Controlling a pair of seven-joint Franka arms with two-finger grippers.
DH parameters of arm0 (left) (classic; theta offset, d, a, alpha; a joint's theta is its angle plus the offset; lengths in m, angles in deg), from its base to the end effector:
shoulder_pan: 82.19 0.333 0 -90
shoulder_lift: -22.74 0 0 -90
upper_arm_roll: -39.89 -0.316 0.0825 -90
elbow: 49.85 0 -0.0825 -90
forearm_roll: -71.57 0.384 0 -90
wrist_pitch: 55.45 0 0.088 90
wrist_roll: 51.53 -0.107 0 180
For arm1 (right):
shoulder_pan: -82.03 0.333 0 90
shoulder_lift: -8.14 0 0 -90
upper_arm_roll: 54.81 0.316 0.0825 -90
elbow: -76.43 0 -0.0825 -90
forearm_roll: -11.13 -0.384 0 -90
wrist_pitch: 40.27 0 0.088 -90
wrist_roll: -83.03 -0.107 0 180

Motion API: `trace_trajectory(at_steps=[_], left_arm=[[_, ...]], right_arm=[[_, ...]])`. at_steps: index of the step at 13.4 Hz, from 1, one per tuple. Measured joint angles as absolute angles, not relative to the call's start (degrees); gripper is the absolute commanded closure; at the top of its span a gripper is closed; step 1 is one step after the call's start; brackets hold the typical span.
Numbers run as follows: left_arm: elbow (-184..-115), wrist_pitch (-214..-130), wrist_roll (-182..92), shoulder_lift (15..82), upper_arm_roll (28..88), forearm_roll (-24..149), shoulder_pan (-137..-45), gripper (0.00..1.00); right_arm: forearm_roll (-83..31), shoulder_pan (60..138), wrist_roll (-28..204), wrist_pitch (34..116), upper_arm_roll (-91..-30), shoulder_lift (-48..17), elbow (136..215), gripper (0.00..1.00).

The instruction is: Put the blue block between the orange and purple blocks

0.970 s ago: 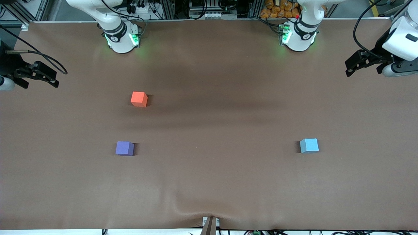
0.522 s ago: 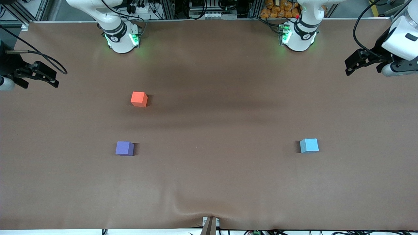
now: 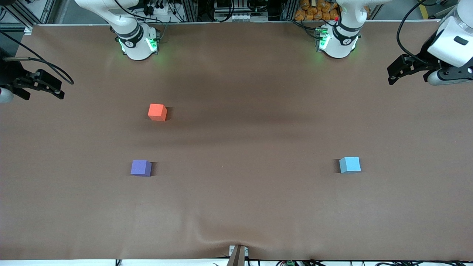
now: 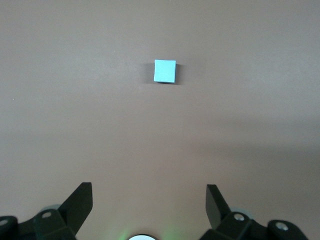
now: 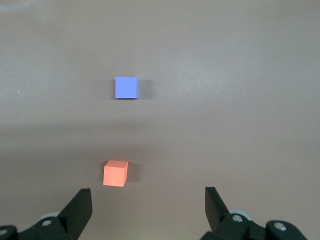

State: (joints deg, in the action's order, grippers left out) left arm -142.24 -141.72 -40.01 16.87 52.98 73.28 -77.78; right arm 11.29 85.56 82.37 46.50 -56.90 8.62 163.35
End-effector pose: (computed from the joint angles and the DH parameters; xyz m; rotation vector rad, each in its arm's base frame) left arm 0.5100 -0.0813 0.6527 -3.0872 -0.0813 -0.0037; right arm 0.5464 0.0133 0.6494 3.1391 0.0211 0.0091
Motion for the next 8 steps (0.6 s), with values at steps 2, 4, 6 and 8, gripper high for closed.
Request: trace_trajectory(at_steps=[2,4,6,8], left_arm=[[-142.2,-141.7,-40.0,16.9,53.0,73.3,-77.8,0.00],[-142.2,-141.7,-40.0,17.0,53.0,73.3,-77.8,0.00],[-142.2,-141.7,-40.0,17.0,53.0,73.3,-77.8,0.00],[-142.2,-141.7,-40.0,17.0,53.0,73.3,-77.8,0.00]], right_arm=[[11.3,85.5,82.4,46.5,-56.9,8.6,163.3,0.00],[11.3,85.5,82.4,46.5,-56.9,8.6,163.4,0.00],[11.3,85.2,82.4,46.5,-56.9,8.6,163.4,0.00],[11.3,85.1,82.4,46.5,-56.9,8.6,163.4,0.00]])
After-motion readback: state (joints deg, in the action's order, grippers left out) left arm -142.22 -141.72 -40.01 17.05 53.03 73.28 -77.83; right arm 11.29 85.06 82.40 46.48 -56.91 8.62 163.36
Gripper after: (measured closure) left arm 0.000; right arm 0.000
